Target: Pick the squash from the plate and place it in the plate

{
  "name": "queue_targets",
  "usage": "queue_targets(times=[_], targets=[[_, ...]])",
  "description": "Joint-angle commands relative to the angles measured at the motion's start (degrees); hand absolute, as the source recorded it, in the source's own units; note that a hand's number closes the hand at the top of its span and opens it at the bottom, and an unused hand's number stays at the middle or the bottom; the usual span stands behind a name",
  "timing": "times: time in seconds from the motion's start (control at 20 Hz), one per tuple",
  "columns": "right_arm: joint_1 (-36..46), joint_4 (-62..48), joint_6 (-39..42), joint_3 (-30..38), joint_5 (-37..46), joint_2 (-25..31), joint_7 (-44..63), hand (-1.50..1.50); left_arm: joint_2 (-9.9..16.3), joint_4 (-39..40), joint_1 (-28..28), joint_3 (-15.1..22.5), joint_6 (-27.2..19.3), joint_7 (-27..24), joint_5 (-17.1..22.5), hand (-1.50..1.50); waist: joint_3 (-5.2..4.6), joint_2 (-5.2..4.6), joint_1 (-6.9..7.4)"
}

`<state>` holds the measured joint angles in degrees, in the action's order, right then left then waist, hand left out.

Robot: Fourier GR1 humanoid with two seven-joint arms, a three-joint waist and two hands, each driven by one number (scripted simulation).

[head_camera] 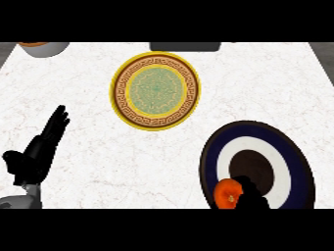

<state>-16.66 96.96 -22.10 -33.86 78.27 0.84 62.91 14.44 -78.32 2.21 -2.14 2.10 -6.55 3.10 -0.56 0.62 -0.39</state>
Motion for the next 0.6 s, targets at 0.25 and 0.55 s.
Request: queue_targets(times=[0.25,0.55], targets=[[1.65,9.49,6.12,-16.16,20.27,-0.81,22.14,1.5,0.29,0.06,-0.65,-0.79,1.24,0.7,0.72,0.0,0.46,-0.5,-0.03],[4.82,16.98,14.16,-21.04,28.88,-0.76,22.28,1.5,0.2,2.83,1.12,-1.88,-0.2,-1.21,-0.43,0.0,0.38,-0.57,-0.53]])
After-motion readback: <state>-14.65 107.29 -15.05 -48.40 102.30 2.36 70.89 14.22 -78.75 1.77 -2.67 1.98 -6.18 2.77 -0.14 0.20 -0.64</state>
